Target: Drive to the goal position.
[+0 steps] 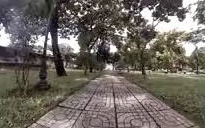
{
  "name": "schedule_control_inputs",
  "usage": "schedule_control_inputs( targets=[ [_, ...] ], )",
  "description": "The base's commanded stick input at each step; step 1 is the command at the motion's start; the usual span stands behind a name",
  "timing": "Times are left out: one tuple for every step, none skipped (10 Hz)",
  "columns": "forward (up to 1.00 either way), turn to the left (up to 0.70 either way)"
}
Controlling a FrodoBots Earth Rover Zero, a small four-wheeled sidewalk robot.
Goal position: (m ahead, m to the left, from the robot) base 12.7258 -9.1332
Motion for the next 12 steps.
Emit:
schedule_control_inputs(
  targets=[
    [1.0,0.0],
    [1.0,0.0],
    [1.0,0.0],
    [1.0,0.0],
    [1.0,0.0],
    [1.0,0.0],
    [1.0,0.0],
    [1.0,0.0],
    [1.0,0.0],
    [1.0,0.0],
    [1.0,0.0],
    [1.0,0.0]
  ],
)
